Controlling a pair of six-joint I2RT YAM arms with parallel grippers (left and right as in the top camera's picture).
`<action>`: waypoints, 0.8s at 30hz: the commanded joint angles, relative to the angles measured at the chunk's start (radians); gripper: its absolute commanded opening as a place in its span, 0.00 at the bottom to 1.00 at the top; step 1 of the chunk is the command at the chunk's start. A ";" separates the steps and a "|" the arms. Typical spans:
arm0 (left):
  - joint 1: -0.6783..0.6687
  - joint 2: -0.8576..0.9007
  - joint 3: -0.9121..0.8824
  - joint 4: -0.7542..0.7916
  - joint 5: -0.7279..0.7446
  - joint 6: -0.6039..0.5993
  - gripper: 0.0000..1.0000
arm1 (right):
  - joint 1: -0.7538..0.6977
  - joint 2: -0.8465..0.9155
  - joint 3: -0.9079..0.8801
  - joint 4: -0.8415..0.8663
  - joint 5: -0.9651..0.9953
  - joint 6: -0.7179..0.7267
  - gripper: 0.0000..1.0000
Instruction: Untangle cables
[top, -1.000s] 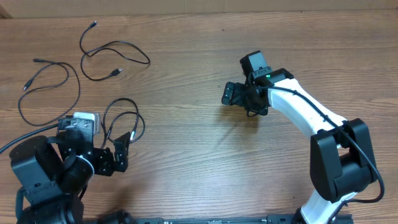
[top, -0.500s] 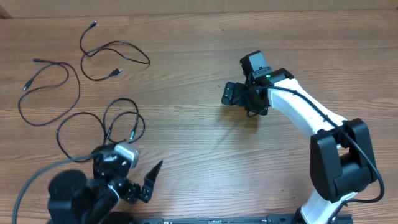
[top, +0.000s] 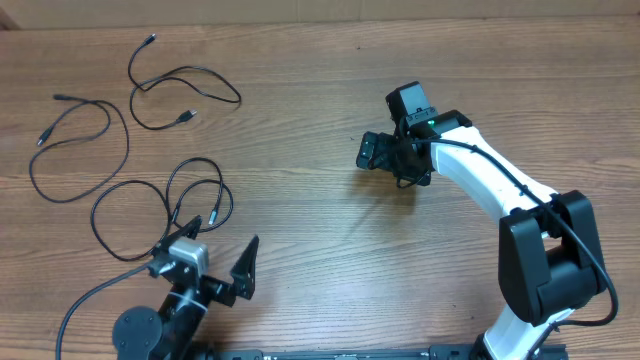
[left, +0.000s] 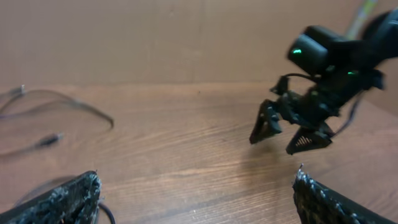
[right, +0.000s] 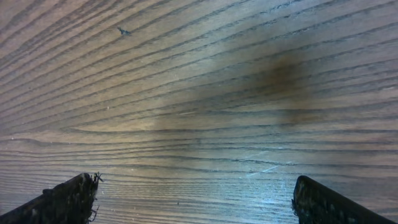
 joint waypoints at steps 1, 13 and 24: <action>-0.006 -0.016 -0.058 0.054 -0.096 -0.121 1.00 | 0.000 -0.001 -0.006 0.005 0.010 -0.001 1.00; -0.005 -0.016 -0.294 0.366 -0.224 -0.091 1.00 | 0.000 -0.001 -0.006 0.005 0.010 -0.001 1.00; -0.005 -0.016 -0.332 0.385 -0.182 0.106 1.00 | 0.000 -0.001 -0.006 0.005 0.010 -0.001 1.00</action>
